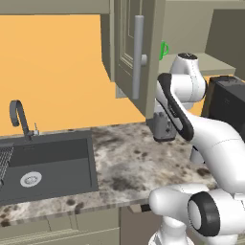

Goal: Pick the mug on the counter and place it in the cabinet with the handle facing the right, like the mugs already inside.

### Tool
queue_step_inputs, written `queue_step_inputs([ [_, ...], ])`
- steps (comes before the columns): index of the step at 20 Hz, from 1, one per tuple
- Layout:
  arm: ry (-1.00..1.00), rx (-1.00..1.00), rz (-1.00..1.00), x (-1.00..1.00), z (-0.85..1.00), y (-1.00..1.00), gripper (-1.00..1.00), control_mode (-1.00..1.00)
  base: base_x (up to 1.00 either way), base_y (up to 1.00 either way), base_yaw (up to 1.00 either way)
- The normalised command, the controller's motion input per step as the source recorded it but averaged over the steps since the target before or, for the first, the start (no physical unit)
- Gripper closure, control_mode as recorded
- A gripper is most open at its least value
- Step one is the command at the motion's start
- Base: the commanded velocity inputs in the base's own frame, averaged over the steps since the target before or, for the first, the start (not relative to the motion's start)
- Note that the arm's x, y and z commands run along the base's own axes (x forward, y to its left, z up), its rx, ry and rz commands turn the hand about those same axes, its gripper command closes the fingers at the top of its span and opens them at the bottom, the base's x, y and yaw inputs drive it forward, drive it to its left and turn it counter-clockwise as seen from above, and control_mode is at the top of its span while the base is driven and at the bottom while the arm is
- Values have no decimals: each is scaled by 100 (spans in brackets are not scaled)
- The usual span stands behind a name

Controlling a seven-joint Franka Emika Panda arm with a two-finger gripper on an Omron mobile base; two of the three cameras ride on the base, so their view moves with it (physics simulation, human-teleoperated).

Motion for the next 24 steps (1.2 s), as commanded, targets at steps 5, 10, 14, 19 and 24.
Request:
queue_step_inputs([
  [5, 0, 0, 0, -23, -4, -5, -100, -100, 0, 0, 0],
  [10, -4, 0, 0, -51, -12, -15, -100, -100, 0, 0, 0],
  [14, -11, 0, 0, -45, -20, -24, -100, -100, 0, 0, 0],
  [19, -9, 0, 0, -21, -26, -30, -100, -100, 0, 0, 0],
  [24, -3, 0, 0, -4, -31, -38, -100, -100, 0, 0, 0],
])
